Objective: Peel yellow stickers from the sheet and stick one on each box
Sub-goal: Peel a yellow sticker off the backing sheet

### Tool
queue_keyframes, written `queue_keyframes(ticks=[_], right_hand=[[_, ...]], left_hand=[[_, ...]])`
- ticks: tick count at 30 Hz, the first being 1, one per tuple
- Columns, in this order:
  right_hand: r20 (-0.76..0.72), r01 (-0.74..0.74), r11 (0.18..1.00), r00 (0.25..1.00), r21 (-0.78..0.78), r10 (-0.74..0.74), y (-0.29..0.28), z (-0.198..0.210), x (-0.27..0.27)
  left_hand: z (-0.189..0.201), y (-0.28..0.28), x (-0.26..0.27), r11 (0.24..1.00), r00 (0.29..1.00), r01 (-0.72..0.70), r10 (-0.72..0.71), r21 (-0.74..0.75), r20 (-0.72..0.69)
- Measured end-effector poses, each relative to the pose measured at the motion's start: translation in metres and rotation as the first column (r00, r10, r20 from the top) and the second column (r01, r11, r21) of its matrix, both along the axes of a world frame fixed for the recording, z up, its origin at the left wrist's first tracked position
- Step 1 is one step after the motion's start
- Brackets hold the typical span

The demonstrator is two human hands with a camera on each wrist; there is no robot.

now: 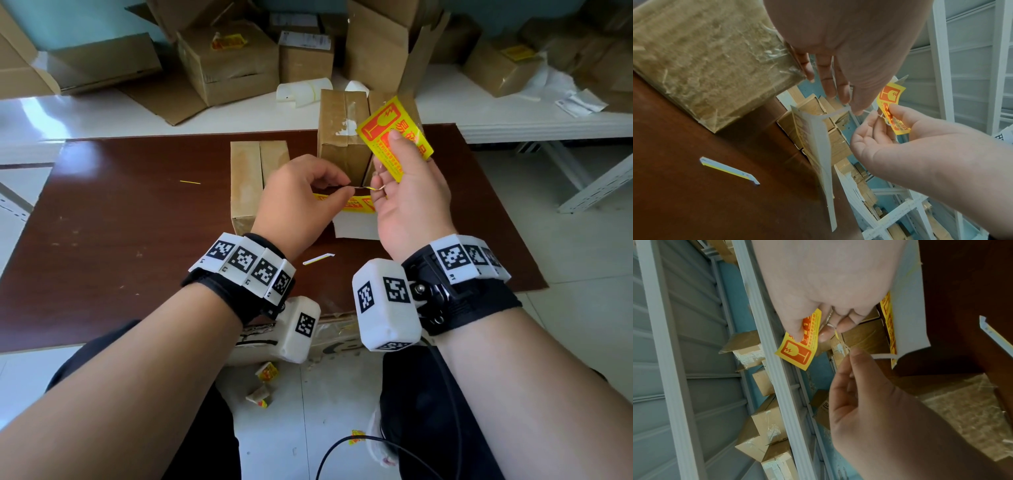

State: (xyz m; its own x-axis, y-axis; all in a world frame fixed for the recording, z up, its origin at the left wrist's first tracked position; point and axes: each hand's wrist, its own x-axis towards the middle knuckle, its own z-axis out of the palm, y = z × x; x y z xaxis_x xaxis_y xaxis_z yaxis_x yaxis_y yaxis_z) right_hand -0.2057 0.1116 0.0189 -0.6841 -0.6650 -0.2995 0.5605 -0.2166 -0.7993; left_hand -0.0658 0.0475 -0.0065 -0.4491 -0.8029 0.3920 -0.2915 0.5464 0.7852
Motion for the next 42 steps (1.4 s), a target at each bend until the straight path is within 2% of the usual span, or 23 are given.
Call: queue_keyframes(ticks=[3, 8, 12, 17, 22, 25, 29, 34, 37, 42], right_hand=[[0.000, -0.044, 0.999, 0.999, 0.013, 0.044, -0.002, -0.002, 0.003], [0.018, -0.035, 0.998, 0.999, 0.060, 0.034, -0.002, -0.004, 0.003], [0.021, -0.017, 0.995, 1.000, 0.096, 0.015, -0.002, -0.006, 0.002], [0.019, -0.002, 0.986, 1.000, 0.166, -0.001, -0.004, -0.008, 0.005], [0.091, -0.138, 0.924, 0.989, 0.357, 0.113, -0.007, -0.020, -0.002], [0.158, -0.170, 0.886, 0.981, 0.432, 0.112, -0.009, -0.026, -0.004], [0.170, -0.125, 0.889, 0.984, 0.441, 0.054, -0.011, -0.030, -0.005], [0.192, -0.170, 0.880, 0.977, 0.443, 0.092, -0.008, -0.027, -0.005], [0.158, -0.137, 0.884, 0.985, 0.446, 0.073, -0.008, -0.027, -0.005], [0.116, -0.127, 0.866, 0.990, 0.484, 0.080, -0.008, -0.028, -0.007]], left_hand=[[0.000, -0.003, 0.000, 1.000, 1.000, -0.012, 0.012, 0.007, -0.003], [-0.002, -0.004, 0.002, 0.999, 0.999, 0.036, -0.036, -0.007, -0.007], [-0.004, -0.003, 0.005, 0.994, 0.992, 0.107, -0.105, -0.027, 0.067], [-0.006, -0.003, 0.006, 0.990, 0.985, 0.140, -0.143, 0.033, 0.101], [0.000, -0.003, 0.005, 0.987, 0.989, 0.112, -0.122, 0.114, 0.083], [-0.001, -0.004, 0.004, 0.980, 0.988, 0.128, -0.139, 0.156, 0.063], [0.000, -0.003, 0.006, 0.979, 0.989, 0.123, -0.135, 0.160, 0.063], [0.002, -0.001, 0.008, 0.976, 0.977, 0.176, -0.189, 0.130, 0.101], [0.005, 0.003, 0.011, 0.974, 0.966, 0.204, -0.216, 0.096, 0.144], [0.007, 0.006, 0.011, 0.969, 0.972, 0.177, -0.199, 0.170, 0.124]])
